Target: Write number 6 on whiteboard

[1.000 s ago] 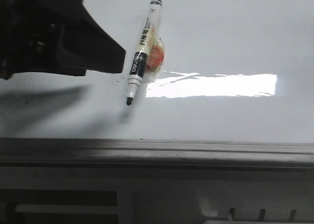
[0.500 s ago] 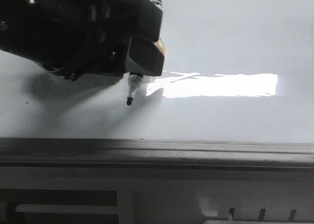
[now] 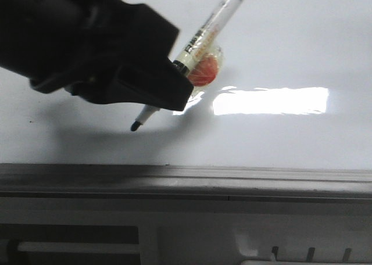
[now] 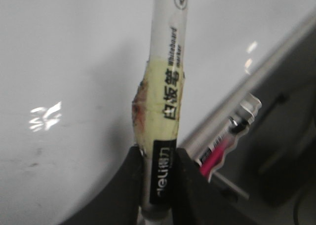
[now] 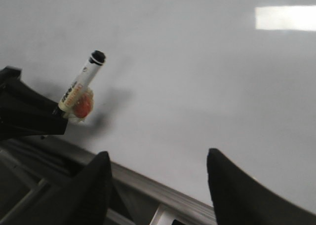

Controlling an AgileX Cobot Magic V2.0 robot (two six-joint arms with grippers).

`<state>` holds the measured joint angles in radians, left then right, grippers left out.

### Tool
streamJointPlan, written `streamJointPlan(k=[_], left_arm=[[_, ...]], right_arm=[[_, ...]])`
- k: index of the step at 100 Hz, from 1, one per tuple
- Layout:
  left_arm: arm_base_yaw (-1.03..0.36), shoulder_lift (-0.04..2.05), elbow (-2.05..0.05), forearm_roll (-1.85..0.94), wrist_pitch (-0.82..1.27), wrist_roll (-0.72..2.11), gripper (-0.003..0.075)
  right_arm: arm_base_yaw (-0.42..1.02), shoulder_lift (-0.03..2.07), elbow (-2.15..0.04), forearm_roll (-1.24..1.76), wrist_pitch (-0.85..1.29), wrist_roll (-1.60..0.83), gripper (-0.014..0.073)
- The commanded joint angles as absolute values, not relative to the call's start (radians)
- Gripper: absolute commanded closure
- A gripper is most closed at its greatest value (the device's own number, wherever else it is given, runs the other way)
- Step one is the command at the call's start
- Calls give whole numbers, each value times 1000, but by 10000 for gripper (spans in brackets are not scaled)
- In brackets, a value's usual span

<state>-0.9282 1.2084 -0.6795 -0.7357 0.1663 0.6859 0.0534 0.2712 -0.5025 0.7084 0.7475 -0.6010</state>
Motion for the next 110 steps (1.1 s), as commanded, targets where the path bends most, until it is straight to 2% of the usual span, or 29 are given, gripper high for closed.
streamJointPlan(k=[1, 15, 30, 60, 110], left_arm=[[-955, 1107, -712, -543, 297, 753, 739], [-996, 1016, -710, -481, 408, 970, 739], [-998, 985, -710, -486, 390, 990, 739], [-1000, 985, -710, -487, 392, 992, 739], [-1000, 985, -710, -495, 342, 992, 739]], right_arm=[[68, 314, -544, 892, 773, -824, 211], [128, 371, -544, 1030, 799, -1032, 211], [236, 413, -544, 1022, 830, -1135, 211], [404, 535, -548, 959, 740, -1151, 211], [529, 771, -609, 1098, 616, -1240, 206]])
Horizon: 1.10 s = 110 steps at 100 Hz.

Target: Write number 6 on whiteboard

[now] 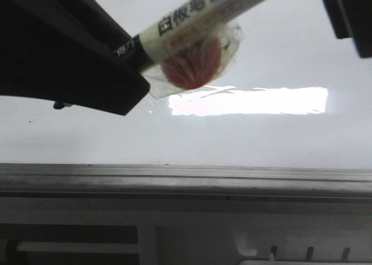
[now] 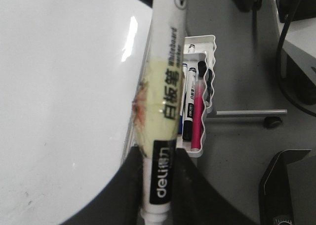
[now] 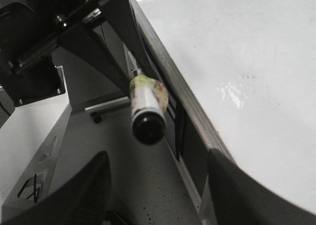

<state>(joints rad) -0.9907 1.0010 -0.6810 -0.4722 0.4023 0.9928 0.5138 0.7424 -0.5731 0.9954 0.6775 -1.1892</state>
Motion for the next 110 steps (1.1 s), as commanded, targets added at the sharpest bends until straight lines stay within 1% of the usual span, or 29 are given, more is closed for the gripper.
streamJointPlan(k=[1, 19, 47, 59, 71, 78, 82, 84, 85, 92, 94, 95, 96, 100, 110], left_arm=[[-1000, 985, -710, -495, 342, 992, 739], [-1000, 985, -710, -498, 342, 992, 739], [-1000, 985, -710, -514, 342, 992, 739], [-1000, 985, -710, -516, 342, 992, 739], [-1000, 985, -710, -516, 342, 992, 739], [-1000, 985, -710, -516, 342, 992, 739], [-1000, 985, -710, -516, 342, 992, 739], [-1000, 985, -710, -516, 342, 992, 739], [-1000, 985, -710, -516, 342, 992, 739], [-1000, 985, -710, -516, 342, 992, 739], [-1000, 985, -710, -516, 342, 992, 739], [-1000, 985, -710, -516, 342, 992, 739], [-1000, 985, -710, -516, 342, 992, 739], [-1000, 985, -710, -516, 342, 992, 739], [-1000, 985, -710, -516, 342, 992, 739]], right_arm=[[529, 774, -609, 1104, 614, -1243, 206], [559, 835, -613, 1249, 600, -1349, 207], [585, 924, -613, 1364, 599, -1427, 207], [616, 951, -613, 1443, 605, -1512, 207], [644, 982, -613, 1469, 594, -1528, 218], [652, 997, -613, 1474, 586, -1528, 270], [657, 999, -613, 1483, 581, -1528, 321], [657, 1004, -613, 1488, 578, -1528, 365], [657, 1004, -613, 1488, 578, -1528, 365], [657, 1006, -613, 1495, 578, -1528, 510], [657, 1006, -613, 1495, 578, -1528, 539], [657, 1006, -613, 1495, 578, -1528, 582], [657, 1006, -613, 1495, 578, -1528, 582], [657, 1006, -613, 1495, 578, -1528, 661], [657, 1006, -613, 1495, 586, -1528, 662]])
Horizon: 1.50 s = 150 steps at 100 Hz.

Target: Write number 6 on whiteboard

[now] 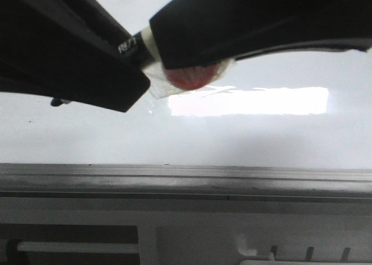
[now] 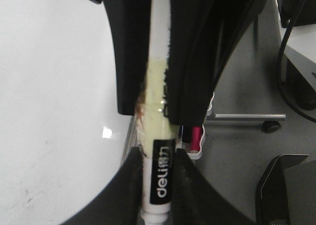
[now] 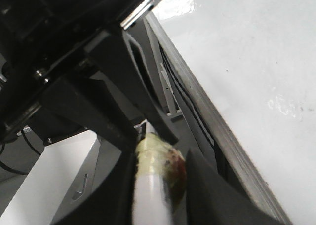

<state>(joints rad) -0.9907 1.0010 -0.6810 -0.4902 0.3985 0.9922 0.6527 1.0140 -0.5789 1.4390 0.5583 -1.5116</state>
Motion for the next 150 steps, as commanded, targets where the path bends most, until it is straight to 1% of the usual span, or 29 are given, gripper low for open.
streamJointPlan(k=[1, 10, 13, 17, 24, 27, 28, 30, 31, 33, 35, 37, 39, 41, 45, 56, 64, 76, 80, 90, 95, 105, 111, 112, 118, 119, 120, 132, 150], left_arm=[[-1000, 985, -710, -516, 340, 992, 739], [-1000, 985, -710, -516, 340, 992, 733], [-1000, 985, -710, -520, 340, 990, 718], [-1000, 985, -710, -533, 342, 983, 671], [-1000, 985, -712, -561, 356, 981, 535], [-1000, 985, -712, -573, 360, 979, 447], [-1000, 985, -712, -575, 363, 978, 447], [-1000, 983, -712, -584, 365, 966, 372], [-1000, 980, -712, -585, 365, 954, 353], [-1000, 975, -712, -586, 365, 932, 284], [-1000, 976, -712, -586, 365, 919, 268], [-1000, 967, -712, -586, 365, 903, 209], [-1000, 958, -712, -586, 365, 890, 173], [-1000, 947, -712, -586, 365, 875, 148], [-1000, 928, -712, -586, 365, 853, 129], [-1000, 841, -708, -584, 360, 783, 167], [-1000, 742, -689, -580, 331, 743, 225], [-1000, 581, -616, -578, 201, 662, 314], [-1000, 538, -587, -579, 159, 649, 332], [-1000, 439, -495, -589, 48, 646, 370], [-1000, 412, -462, -617, 0, 646, 389], [-1000, 377, -395, -720, -97, 646, 458], [-1000, 370, -372, -763, -125, 646, 531], [-1000, 370, -370, -766, -125, 646, 531], [-1000, 370, -360, -778, -121, 646, 610], [-1000, 370, -361, -778, -121, 646, 610], [-1000, 370, -360, -778, -116, 646, 634], [-1000, 370, -358, -778, -81, 646, 741], [-1000, 370, -358, -777, -37, 646, 739]], right_arm=[[657, 1006, -613, 1495, 586, -1528, 662], [657, 1006, -613, 1495, 586, -1528, 657], [657, 1004, -613, 1493, 581, -1528, 657], [657, 995, -613, 1486, 578, -1528, 656], [657, 966, -613, 1441, 558, -1525, 655], [657, 949, -611, 1403, 546, -1510, 652], [657, 940, -611, 1394, 538, -1497, 652], [657, 930, -611, 1365, 522, -1472, 652], [657, 919, -611, 1355, 517, -1463, 652], [657, 897, -611, 1311, 495, -1421, 652], [657, 887, -611, 1286, 483, -1401, 652], [657, 876, -611, 1249, 470, -1373, 652], [657, 859, -611, 1211, 460, -1346, 652], [657, 832, -611, 1173, 452, -1328, 652], [657, 791, -611, 1111, 436, -1268, 652], [657, 697, -611, 923, 442, -1087, 646], [657, 637, -611, 765, 477, -949, 645], [657, 584, -611, 453, 501, -747, 645], [657, 580, -611, 374, 494, -691, 645], [657, 583, -611, 342, 456, -679, 645], [657, 594, -613, 342, 403, -679, 645], [657, 638, -613, 342, 288, -679, 648], [657, 671, -613, 343, 238, -679, 648], [657, 678, -613, 344, 230, -679, 648], [657, 703, -615, 344, 208, -679, 648], [657, 706, -615, 344, 202, -679, 648], [657, 712, -615, 344, 200, -679, 648], [657, 758, -629, 336, 169, -681, 648], [647, 828, -648, 322, 111, -681, 647]])
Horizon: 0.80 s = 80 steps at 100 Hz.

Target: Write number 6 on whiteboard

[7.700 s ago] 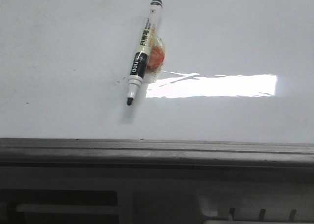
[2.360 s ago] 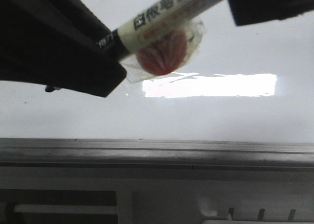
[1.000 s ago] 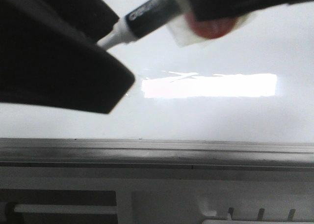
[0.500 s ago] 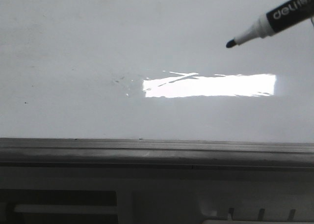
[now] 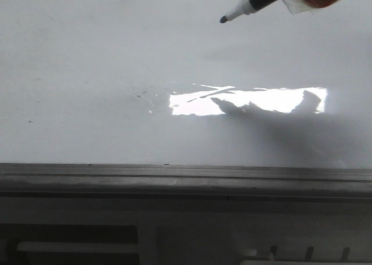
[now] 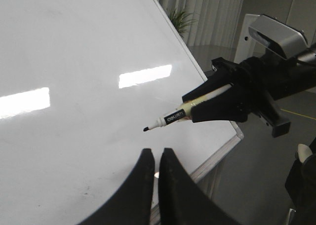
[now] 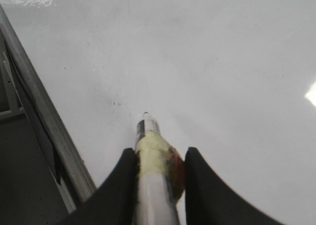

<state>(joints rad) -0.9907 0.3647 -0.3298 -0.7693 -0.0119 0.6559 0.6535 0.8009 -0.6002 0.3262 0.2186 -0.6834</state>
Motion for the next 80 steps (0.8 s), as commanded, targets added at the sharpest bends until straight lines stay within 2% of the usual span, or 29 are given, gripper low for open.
streamJointPlan(k=[1, 32, 80], left_arm=[[-1000, 370, -358, -777, -35, 646, 739], [-1000, 370, -358, -777, 0, 646, 739], [-1000, 370, -358, -764, 0, 646, 739]], right_arm=[[645, 834, -649, 322, 111, -681, 647], [536, 902, -672, 321, 68, -681, 647], [540, 994, -672, 321, 222, -681, 647]])
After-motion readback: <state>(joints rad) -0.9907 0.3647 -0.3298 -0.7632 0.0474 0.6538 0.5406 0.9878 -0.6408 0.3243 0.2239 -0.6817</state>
